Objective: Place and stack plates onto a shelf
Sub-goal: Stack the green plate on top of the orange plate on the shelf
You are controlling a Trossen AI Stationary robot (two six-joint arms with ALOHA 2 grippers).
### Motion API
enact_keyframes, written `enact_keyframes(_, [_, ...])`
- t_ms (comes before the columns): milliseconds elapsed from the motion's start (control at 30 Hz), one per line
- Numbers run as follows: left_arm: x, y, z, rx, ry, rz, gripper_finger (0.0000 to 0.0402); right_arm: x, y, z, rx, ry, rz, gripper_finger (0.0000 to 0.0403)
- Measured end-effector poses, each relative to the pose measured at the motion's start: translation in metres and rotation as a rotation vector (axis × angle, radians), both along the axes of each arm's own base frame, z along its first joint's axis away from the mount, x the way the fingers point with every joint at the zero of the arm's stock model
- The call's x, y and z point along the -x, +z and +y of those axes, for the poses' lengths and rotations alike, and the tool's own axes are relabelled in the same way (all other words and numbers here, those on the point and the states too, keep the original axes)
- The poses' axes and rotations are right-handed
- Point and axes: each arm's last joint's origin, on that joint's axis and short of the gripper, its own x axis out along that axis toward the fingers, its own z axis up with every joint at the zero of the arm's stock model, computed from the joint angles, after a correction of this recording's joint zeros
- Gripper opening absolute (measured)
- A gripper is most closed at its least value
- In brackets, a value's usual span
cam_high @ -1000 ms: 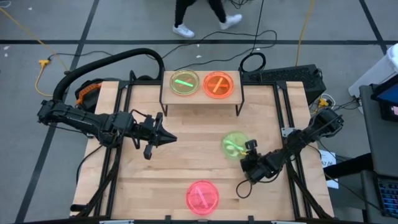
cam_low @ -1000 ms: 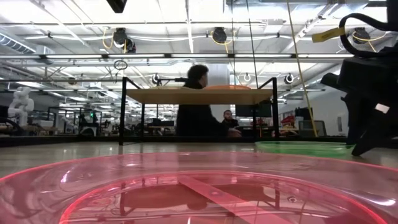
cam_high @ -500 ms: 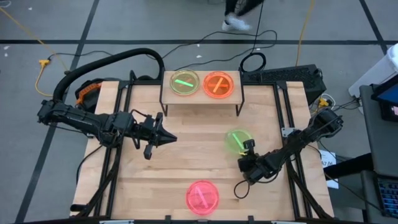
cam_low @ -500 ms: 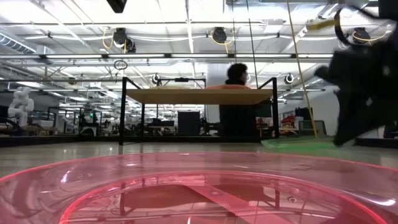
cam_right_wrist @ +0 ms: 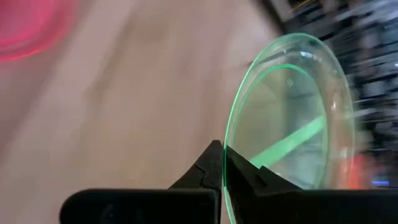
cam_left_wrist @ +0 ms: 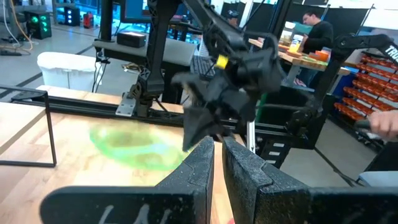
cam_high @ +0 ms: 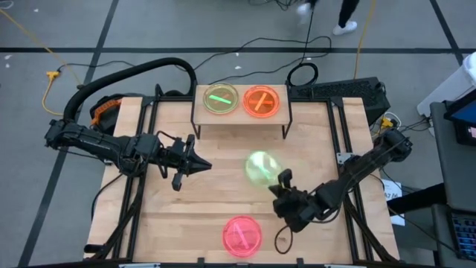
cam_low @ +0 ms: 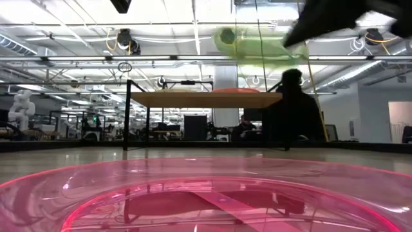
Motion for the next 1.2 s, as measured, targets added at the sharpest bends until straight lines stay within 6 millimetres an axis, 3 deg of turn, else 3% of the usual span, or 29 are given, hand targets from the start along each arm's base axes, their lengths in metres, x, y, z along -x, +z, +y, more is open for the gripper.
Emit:
enact_keyframes(100, [0.000, 0.000, 0.000, -0.004, 0.000, -0.002, 0.0037, -0.013, 0.018, -0.011, 0.107, -0.015, -0.020, 0.0000])
enact_keyframes(200, [0.000, 0.000, 0.000, -0.012, 0.000, -0.003, 0.0037, -0.023, 0.031, -0.037, 0.158, -0.066, -0.018, 0.0000])
enact_keyframes(567, [0.000, 0.001, 0.000, -0.057, -0.002, -0.017, 0.0037, -0.022, 0.086, -0.184, -0.052, -0.181, -0.143, 0.0000])
enact_keyframes(700, [0.000, 0.001, 0.001, -0.072, -0.001, -0.023, 0.0037, -0.021, 0.084, -0.220, -0.070, -0.190, -0.127, 0.0000])
enact_keyframes(833, [0.000, 0.001, 0.001, -0.073, -0.001, -0.026, 0.0037, -0.027, 0.069, -0.246, -0.107, -0.204, -0.079, 0.0000])
enact_keyframes(1200, [0.000, 0.002, 0.001, -0.072, 0.000, -0.032, 0.0037, -0.039, 0.038, -0.272, -0.195, -0.235, 0.002, 0.0000])
